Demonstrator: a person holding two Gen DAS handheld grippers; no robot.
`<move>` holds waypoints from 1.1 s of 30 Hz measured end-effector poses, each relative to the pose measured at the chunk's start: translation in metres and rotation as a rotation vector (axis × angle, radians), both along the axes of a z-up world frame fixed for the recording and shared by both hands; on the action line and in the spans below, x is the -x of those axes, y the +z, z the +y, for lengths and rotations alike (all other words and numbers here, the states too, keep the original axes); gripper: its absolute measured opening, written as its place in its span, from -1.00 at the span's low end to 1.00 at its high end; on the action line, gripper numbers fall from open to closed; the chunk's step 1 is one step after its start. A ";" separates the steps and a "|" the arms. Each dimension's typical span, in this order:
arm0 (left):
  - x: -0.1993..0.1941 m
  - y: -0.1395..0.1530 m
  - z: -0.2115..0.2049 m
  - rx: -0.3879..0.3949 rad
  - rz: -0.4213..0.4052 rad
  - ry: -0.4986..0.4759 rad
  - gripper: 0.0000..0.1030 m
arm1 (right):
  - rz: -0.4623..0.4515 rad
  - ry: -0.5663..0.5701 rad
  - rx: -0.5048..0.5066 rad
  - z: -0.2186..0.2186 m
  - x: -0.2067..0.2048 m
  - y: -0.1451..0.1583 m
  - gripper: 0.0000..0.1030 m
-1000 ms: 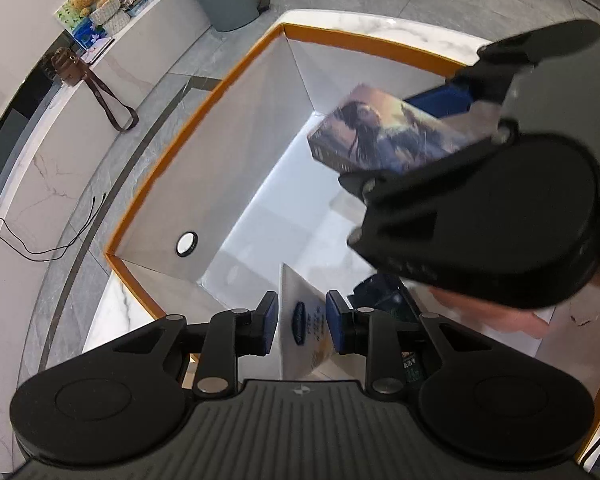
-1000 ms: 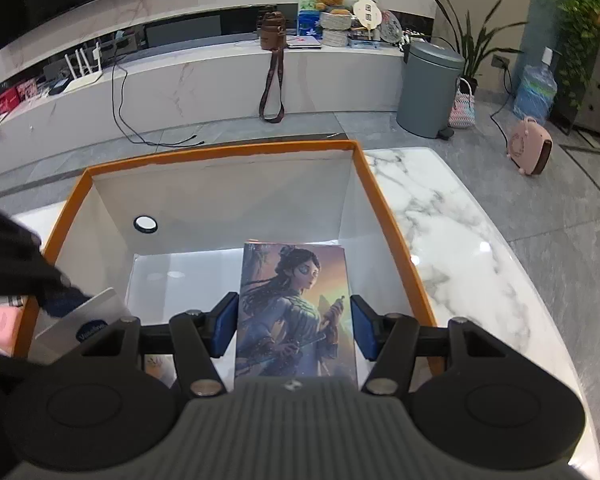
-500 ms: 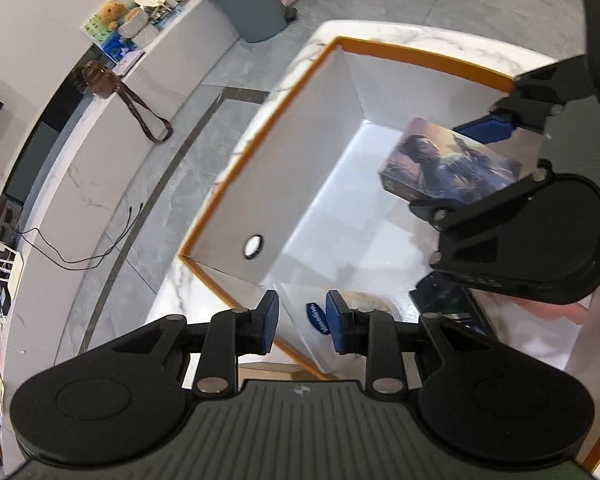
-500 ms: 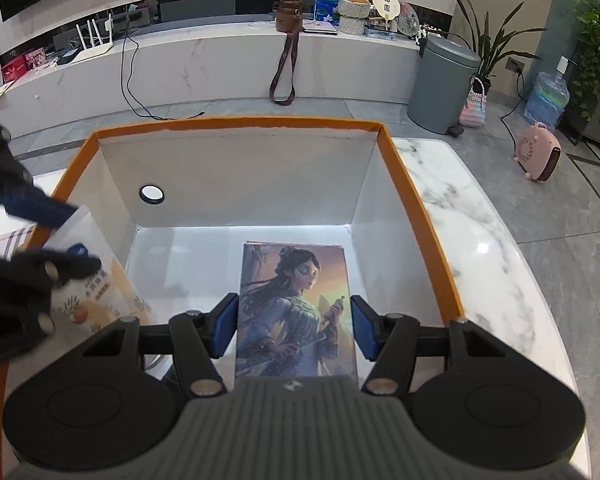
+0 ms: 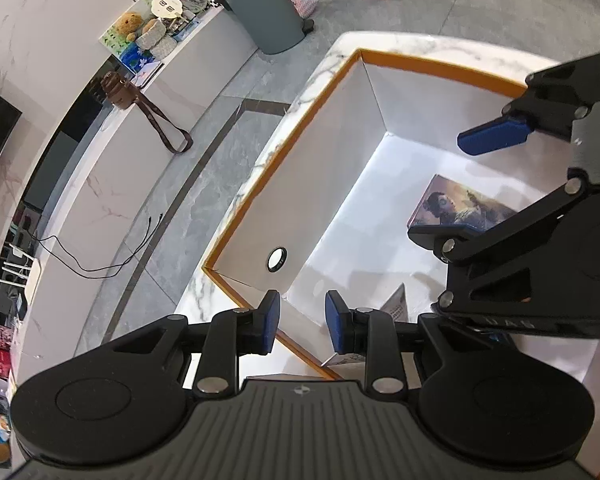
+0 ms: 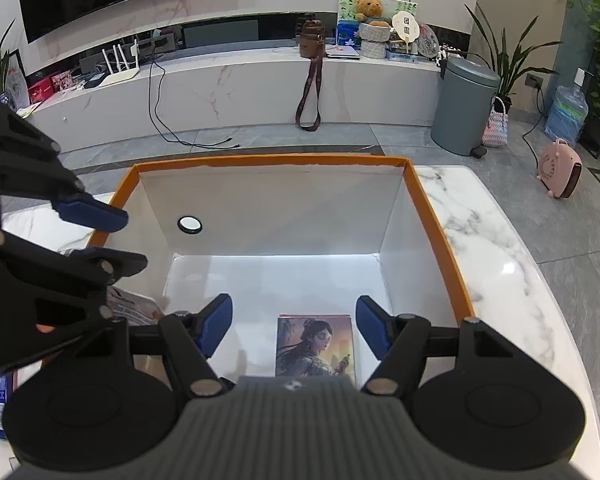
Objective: Organize rigid objects
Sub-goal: 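Move both open grippers away from the orange box toward the remaining items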
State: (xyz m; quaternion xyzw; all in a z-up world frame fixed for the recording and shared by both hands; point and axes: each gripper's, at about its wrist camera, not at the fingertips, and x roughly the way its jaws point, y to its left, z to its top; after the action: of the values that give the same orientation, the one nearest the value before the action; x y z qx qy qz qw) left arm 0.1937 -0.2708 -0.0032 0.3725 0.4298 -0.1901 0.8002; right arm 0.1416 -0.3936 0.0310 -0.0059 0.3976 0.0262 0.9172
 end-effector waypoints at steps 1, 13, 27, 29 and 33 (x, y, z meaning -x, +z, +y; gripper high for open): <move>0.001 0.003 0.001 0.004 -0.007 0.001 -0.35 | -0.001 -0.004 0.001 0.000 0.000 0.001 0.35; 0.021 0.044 0.031 0.114 -0.092 0.066 -0.33 | -0.035 -0.019 0.002 0.005 0.007 0.016 0.35; 0.057 0.070 0.093 0.165 -0.124 0.161 -0.24 | -0.095 0.019 0.034 0.038 0.031 0.052 0.35; 0.064 0.070 0.103 0.168 -0.123 0.172 -0.24 | -0.104 0.033 0.040 0.046 0.035 0.058 0.35; 0.080 0.070 0.126 0.181 -0.120 0.204 -0.24 | -0.121 0.069 0.049 0.063 0.047 0.066 0.35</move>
State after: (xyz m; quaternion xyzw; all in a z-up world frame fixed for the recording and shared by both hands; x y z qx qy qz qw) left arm 0.1137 -0.1450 0.0670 0.2641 0.3980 -0.1232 0.8699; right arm 0.0947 -0.3303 0.0971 -0.0436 0.3416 0.0477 0.9376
